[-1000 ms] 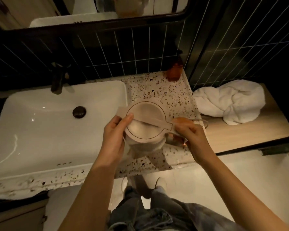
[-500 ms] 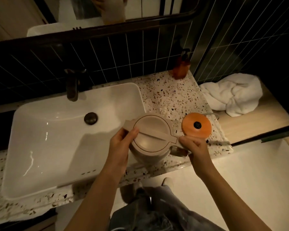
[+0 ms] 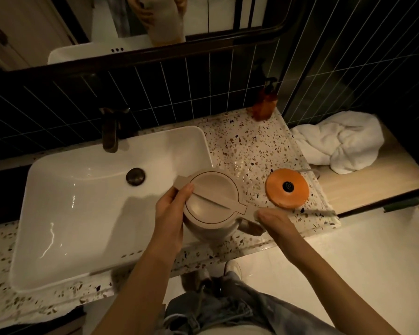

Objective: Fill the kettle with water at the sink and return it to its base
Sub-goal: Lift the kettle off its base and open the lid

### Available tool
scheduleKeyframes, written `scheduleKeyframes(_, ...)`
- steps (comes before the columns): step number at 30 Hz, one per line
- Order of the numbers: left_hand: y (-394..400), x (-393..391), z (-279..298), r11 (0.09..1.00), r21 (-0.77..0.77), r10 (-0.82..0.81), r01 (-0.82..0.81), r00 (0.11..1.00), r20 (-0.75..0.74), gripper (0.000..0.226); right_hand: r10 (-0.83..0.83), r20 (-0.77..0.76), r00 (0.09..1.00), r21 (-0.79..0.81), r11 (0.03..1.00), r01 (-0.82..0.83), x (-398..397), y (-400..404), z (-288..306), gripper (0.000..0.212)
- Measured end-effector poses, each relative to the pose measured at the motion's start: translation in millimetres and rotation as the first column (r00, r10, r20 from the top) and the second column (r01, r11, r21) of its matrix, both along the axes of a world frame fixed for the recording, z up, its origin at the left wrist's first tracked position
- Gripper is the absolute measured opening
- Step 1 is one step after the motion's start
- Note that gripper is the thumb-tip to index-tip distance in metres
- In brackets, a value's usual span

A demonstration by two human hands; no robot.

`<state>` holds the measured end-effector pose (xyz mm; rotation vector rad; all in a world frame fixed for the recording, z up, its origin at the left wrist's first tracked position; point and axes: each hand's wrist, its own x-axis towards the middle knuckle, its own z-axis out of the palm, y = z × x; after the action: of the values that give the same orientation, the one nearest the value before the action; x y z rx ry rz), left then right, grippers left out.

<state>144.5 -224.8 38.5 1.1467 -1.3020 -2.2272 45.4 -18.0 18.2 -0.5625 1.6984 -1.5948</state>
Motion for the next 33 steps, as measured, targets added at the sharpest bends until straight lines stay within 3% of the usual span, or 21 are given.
scheduleKeyframes(8, 0.5, 2.9, 5.2, 1.000, -0.018, 0.019, -0.019, 1.000, 0.018, 0.021, 0.018, 0.003, 1.000, -0.005, 1.000, -0.018, -9.1, -4.1, 4.7, 0.033)
scheduleKeyframes(11, 2.5, 4.9, 15.9, 0.997, -0.069, 0.043, -0.042, 0.999, 0.005, 0.044, 0.038, 0.018, 0.999, -0.004, 0.999, -0.038, -11.8, -3.7, 3.8, 0.034)
scheduleKeyframes(13, 3.8, 6.6, 27.0, 0.978, -0.205, 0.043, -0.041, 0.999, 0.006, 0.065, 0.047, 0.005, 0.999, -0.005, 0.999, -0.047, -11.2, -5.1, 4.3, 0.033)
scheduleKeyframes(14, 5.9, 6.8, 33.8, 0.951, -0.308, 0.023, -0.016, 1.000, 0.019, 0.062, 0.041, -0.006, 0.999, -0.004, 0.999, -0.041, -10.5, -6.0, 4.1, 0.035)
scheduleKeyframes(18, 18.9, 3.2, 60.1, 0.770, -0.636, -0.042, 0.054, 0.999, 0.034, 0.021, -0.016, -0.039, 0.999, 0.005, 1.000, 0.016, -9.6, -7.5, 1.8, 0.046)
scheduleKeyframes(22, 33.9, 0.8, 75.4, 0.836, -0.538, -0.140, 0.103, 0.990, -0.028, 0.028, -0.026, -0.045, 0.999, 0.024, 0.999, 0.027, -9.6, -5.3, -0.2, 0.037)
scheduleKeyframes(25, 47.6, -1.7, 76.5, 0.854, -0.518, -0.073, 0.053, 0.997, -0.017, 0.035, -0.030, -0.043, 0.999, 0.035, 0.999, 0.031, -9.9, -4.6, -1.4, 0.036)
scheduleKeyframes(28, 55.1, -2.6, 81.5, 0.843, -0.538, -0.038, 0.016, 0.999, -0.029, 0.038, -0.031, -0.048, 0.998, 0.029, 0.999, 0.032, -8.8, -5.8, 1.9, 0.040)
scheduleKeyframes(33, 67.3, -2.9, 94.3, 0.752, -0.653, -0.148, 0.087, 0.988, -0.039, 0.040, 0.051, -0.071, 0.996, 0.012, 0.999, -0.050, -7.3, -14.9, 11.4, 0.039)
